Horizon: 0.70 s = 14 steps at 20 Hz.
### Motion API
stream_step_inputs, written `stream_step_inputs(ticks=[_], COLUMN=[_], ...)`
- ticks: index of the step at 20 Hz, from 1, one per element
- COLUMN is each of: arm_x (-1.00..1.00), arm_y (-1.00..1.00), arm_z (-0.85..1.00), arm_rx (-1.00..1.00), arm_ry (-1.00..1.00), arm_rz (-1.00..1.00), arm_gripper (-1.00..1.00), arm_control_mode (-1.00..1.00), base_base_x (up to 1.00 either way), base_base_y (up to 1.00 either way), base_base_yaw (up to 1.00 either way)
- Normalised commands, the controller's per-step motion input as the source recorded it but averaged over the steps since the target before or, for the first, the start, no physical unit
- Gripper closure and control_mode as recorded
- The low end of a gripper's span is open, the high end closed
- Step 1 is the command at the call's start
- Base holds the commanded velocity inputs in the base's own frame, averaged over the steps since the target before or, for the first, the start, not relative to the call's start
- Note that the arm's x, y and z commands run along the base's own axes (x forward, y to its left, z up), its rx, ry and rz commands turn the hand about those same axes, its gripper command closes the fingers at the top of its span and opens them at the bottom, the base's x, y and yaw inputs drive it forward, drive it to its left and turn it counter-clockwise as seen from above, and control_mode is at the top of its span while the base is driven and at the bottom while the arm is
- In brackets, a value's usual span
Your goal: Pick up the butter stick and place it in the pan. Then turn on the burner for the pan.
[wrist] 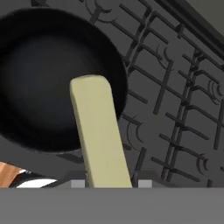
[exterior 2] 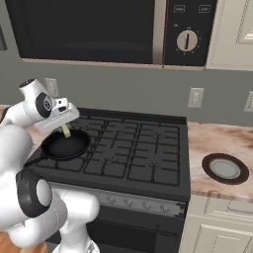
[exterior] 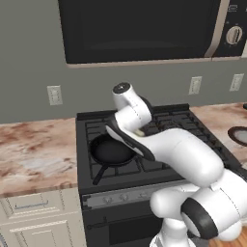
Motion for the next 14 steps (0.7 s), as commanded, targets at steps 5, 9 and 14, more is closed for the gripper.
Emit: stream_step_inputs(ticks=[5,9,14], arm_x=[0.23,0.21,0.14], arm_y=[0.21,0.12,0.14], arm_z=[-0.28,-0.30,-0.33], arm_rx=[0.01,0.03,0.02], arm_ry=[0.03,0.05,0.07], arm_rz=[0.00,0.00,0.00], arm_gripper=[1.00,1.00,1.00], arm_control_mode=[-1.00,-1.00,-1.00], base_base_x=[0.00,0.00,0.00], base_base_y=[0.00,0.00,0.00], base_base_yaw=[0.00,0.00,0.00])
